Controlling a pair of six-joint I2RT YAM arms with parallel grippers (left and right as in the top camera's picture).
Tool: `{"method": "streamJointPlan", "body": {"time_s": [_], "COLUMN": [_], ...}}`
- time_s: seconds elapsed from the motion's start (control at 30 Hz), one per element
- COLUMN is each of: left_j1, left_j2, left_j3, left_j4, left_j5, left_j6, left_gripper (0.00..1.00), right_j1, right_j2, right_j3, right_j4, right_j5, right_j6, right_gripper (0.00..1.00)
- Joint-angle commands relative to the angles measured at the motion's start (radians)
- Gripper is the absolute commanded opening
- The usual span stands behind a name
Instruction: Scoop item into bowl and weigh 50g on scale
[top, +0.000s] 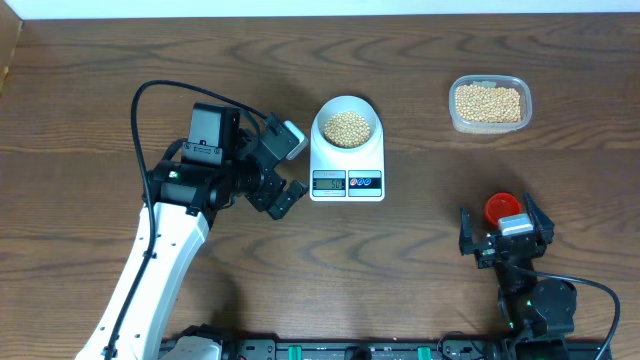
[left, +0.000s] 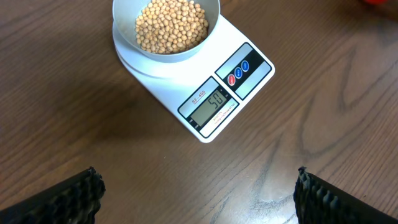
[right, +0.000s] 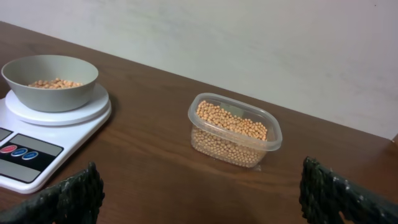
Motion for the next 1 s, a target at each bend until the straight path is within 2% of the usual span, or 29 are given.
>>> {"method": "streamJointPlan", "body": {"time_s": [0.0,0.4,0.7,0.83,0.97], "left_j1": [0.004,0.004,0.000,0.000,0.004], "left_j2": [0.006,0.006,0.006,0.005,0.002], "left_j3": [0.022,0.022,0.022,0.022,0.022], "left_j4": [0.000,-0.015,-0.018,-0.018,-0.019], "left_j5": [0.009,0.010,0.082,0.121,0.072], "left_j6": [0.017,0.016,-0.025,-0.193,-0.336], "left_gripper": [1.00,1.00,1.00,1.00,1.00], "right_j1": [0.009,0.009,0.009,0.009,0.009], "right_j2": [-0.007,-0.007,-0.007,-0.007,-0.007], "right_j3": [-0.002,-0.002,-0.002,-0.002,-0.002], "right_j4": [-0.006,-0.006,-0.006,-0.006,-0.006], "right_j5": [0.011,0.011,0.011,0.011,0.011], "right_j6": [0.016,0.016,0.016,0.016,0.016], "right_gripper": [0.99,0.99,0.99,0.99,0.99]}}
